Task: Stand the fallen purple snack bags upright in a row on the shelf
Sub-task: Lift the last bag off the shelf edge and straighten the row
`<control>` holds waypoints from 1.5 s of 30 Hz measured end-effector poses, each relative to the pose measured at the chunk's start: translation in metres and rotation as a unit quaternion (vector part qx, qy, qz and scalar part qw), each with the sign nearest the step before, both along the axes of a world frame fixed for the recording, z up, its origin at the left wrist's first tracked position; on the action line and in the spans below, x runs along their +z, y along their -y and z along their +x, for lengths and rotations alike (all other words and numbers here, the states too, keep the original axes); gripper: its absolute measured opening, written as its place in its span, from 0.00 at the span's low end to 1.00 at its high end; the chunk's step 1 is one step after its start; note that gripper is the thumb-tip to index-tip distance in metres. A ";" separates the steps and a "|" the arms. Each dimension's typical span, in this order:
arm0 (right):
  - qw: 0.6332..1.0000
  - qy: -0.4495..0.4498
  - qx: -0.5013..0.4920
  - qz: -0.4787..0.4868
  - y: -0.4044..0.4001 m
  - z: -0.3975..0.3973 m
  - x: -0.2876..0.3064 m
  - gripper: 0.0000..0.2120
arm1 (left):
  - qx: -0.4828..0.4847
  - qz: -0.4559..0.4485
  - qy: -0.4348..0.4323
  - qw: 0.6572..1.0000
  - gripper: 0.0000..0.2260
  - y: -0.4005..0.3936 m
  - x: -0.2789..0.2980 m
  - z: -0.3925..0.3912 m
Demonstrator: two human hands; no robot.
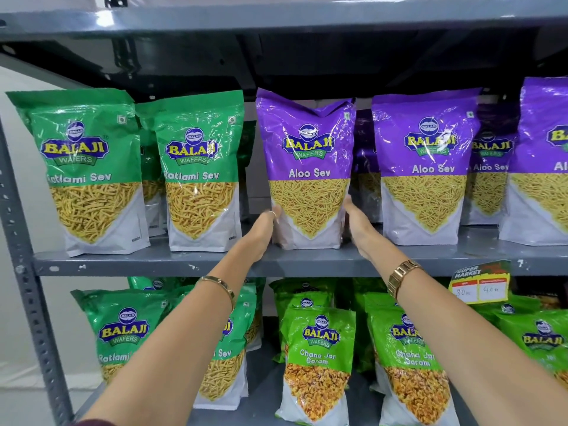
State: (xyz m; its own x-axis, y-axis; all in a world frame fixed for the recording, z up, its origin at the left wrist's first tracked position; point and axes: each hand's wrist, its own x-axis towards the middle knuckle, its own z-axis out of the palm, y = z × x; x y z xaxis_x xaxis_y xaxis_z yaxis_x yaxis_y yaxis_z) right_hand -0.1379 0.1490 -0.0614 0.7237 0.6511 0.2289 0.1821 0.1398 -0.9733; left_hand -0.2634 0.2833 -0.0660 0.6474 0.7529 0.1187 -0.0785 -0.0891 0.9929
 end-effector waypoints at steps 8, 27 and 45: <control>0.998 -0.021 0.052 0.038 -0.025 0.011 -0.004 0.27 | -0.007 0.056 0.020 0.998 0.21 -0.015 -0.006 0.014; 0.866 0.256 -0.320 0.285 0.025 -0.010 -0.005 0.13 | 0.220 0.505 0.077 0.831 0.21 0.069 -0.003 -0.015; 0.913 0.216 -0.337 0.074 0.138 0.158 0.005 0.25 | 0.085 0.279 0.052 0.955 0.24 0.162 0.006 0.134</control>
